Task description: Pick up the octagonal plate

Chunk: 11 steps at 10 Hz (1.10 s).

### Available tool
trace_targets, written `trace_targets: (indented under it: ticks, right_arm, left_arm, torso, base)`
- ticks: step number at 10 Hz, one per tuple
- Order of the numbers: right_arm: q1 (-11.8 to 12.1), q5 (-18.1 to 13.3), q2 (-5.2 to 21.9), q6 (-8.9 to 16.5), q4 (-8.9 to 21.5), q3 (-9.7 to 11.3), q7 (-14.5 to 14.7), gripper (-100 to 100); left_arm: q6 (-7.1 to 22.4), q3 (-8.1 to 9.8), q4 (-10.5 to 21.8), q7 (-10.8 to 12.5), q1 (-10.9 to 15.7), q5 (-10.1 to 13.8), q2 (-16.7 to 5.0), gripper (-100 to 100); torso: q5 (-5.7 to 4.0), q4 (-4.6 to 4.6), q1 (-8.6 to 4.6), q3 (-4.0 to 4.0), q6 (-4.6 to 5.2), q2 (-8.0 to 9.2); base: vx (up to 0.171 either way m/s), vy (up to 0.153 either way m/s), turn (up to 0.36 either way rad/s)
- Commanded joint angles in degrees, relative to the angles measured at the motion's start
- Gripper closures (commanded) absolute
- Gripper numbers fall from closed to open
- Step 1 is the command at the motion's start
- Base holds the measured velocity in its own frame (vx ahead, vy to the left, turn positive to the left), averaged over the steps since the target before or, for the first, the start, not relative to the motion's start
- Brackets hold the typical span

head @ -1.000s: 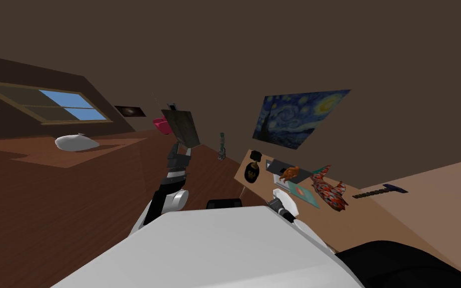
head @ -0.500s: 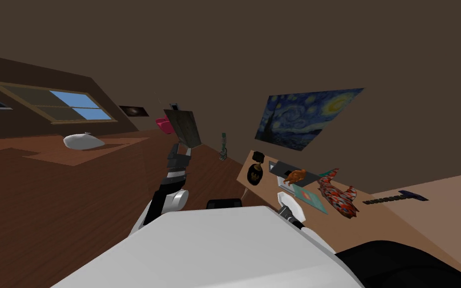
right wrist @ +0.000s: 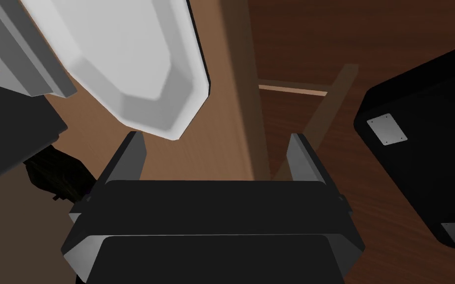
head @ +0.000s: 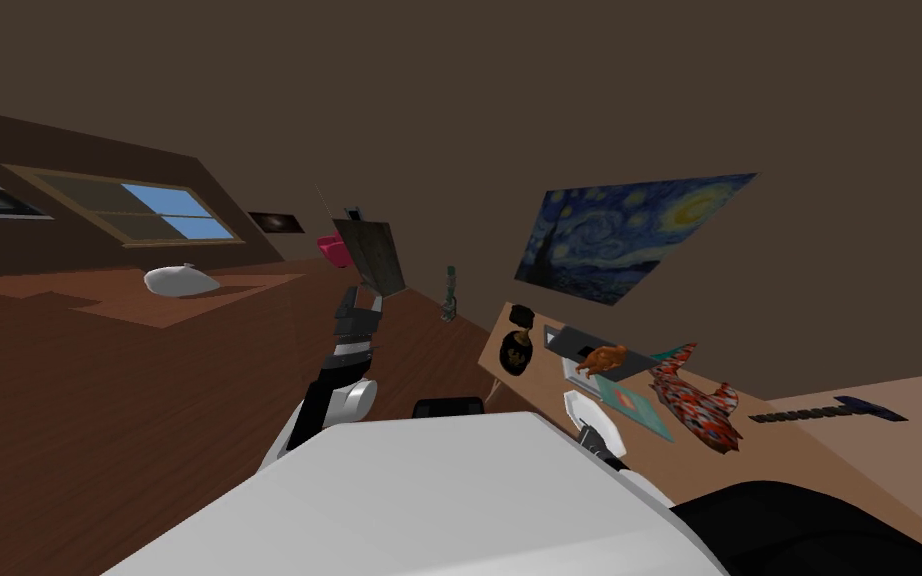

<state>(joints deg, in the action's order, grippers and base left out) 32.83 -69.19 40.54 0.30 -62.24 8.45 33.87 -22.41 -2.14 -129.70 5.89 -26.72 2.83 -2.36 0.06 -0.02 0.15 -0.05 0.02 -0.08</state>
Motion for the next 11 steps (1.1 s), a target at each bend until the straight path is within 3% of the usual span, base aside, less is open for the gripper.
trace_targets:
  ticks: [1,2,7,8,11]
  right_arm:
    - [0.17,-1.33,-1.48,-2.09,1.29,-2.86,1.97,-100]
    - [0.26,-2.63,-0.72,-1.64,2.8,-3.17,2.54,-100]
    - [0.34,-3.79,-0.02,-1.26,4.12,-3.08,3.03,-100]
    - [0.48,-5.58,1.11,-0.67,6.13,-2.96,3.8,-100]
    - [0.52,-5.74,0.73,-1.28,6.19,-3.74,4.41,-100]
  left_arm:
    - [0.0,0.0,0.0,0.0,0.0,0.0,0.0,0]
    - [0.0,0.0,0.0,0.0,0.0,0.0,0.0,0]
    - [0.0,0.0,0.0,0.0,0.0,0.0,0.0,0]
    - [0.0,0.0,0.0,0.0,0.0,0.0,0.0,0]
    - [0.0,0.0,0.0,0.0,0.0,0.0,0.0,0]
  torso:
    - [0.0,0.0,0.0,0.0,0.0,0.0]
    - [-0.02,0.02,-0.09,0.05,0.0,0.08]
    - [-0.01,0.02,-0.07,0.06,-0.01,0.1]
    - [-0.02,0.03,-0.11,0.06,-0.01,0.11]
    - [-0.02,0.02,-0.09,0.05,-0.01,0.08]
  base:
    - [0.01,0.006,-0.008]
    - [0.011,0.016,0.036]
    - [0.011,0.015,0.009]
    - [0.022,0.026,0.048]
    - [0.013,0.013,0.005]
